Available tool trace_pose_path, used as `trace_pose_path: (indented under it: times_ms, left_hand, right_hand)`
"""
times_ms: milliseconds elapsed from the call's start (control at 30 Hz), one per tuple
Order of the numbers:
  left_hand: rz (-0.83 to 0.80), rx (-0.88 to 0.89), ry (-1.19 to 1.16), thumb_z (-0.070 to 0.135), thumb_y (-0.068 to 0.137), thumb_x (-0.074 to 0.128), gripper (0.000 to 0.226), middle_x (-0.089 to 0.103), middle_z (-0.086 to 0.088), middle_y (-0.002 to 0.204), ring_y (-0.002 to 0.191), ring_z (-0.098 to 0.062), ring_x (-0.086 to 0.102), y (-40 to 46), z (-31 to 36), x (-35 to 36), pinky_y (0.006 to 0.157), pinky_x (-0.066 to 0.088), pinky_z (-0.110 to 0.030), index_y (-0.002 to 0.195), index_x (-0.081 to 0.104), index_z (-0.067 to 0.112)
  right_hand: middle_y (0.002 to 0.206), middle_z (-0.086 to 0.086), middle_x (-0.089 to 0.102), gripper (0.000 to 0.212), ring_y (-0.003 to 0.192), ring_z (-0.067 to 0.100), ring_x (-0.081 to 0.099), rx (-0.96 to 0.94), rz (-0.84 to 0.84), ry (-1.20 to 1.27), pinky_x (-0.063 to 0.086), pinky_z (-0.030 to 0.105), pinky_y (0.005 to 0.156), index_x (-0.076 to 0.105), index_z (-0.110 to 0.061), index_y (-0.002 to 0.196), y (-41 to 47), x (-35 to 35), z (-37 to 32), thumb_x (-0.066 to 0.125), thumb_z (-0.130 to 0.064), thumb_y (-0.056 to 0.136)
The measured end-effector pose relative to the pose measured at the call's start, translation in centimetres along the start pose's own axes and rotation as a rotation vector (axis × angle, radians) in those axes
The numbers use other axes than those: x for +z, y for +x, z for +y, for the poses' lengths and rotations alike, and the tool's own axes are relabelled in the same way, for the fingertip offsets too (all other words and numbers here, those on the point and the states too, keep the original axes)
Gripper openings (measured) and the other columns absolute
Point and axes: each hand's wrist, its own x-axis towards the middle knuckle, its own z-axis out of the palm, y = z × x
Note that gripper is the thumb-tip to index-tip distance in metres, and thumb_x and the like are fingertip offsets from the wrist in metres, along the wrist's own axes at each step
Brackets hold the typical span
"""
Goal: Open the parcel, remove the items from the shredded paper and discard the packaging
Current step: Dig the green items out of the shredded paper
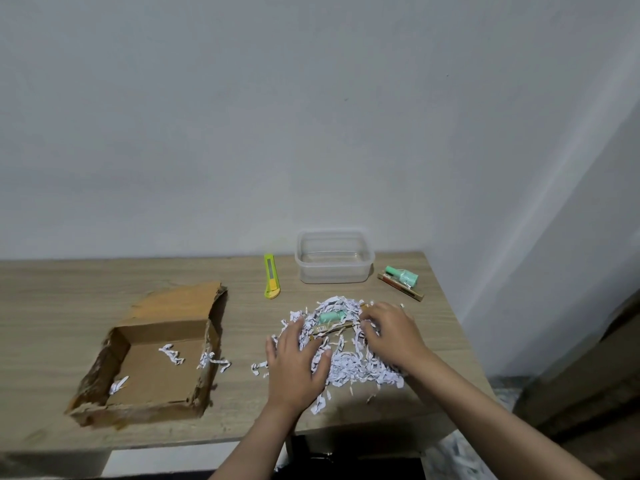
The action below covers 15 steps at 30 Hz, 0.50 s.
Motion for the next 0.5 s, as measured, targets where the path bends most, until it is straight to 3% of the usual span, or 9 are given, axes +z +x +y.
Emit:
trace_pose_path:
  times_ms: [167,367,500]
  left_hand:
    - [0.021,-0.025,-0.013,0.053,0.085,0.047,0.033,0.051,-0.002,0.136,0.127,-0.021,0.045,0.0,0.0,0.1,0.107,0.019,-0.059,0.097,0.068,0.032]
    - [0.034,-0.105,0.011,0.053,0.085,0.043,0.038,0.058,0.001,0.125,0.119,-0.02,0.053,0.0,0.1,-0.1,0.106,0.024,-0.057,0.101,0.062,0.024]
    - [0.05,-0.131,0.039,0.051,0.085,0.043,0.039,0.062,0.001,0.119,0.114,-0.019,0.057,0.1,0.1,0.0,0.104,0.028,-0.057,0.096,0.063,0.02]
  right_hand:
    - [0.102,-0.009,0.068,0.019,0.103,0.014,0.053,-0.112,0.062,0.094,0.04,0.035,0.091,0.067,-0.022,0.102,1.0,-0.1,-2.4,0.053,-0.025,0.089]
    - [0.104,-0.006,0.068,0.019,0.107,0.017,0.051,-0.223,-0.182,0.049,0.044,0.036,0.091,0.07,-0.021,0.101,3.5,0.9,-5.0,0.056,-0.022,0.087]
    - [0.102,-0.002,0.056,0.02,0.107,0.02,0.046,-0.207,-0.299,-0.064,0.041,0.04,0.093,0.07,-0.026,0.101,4.7,1.4,-5.5,0.063,-0.032,0.083]
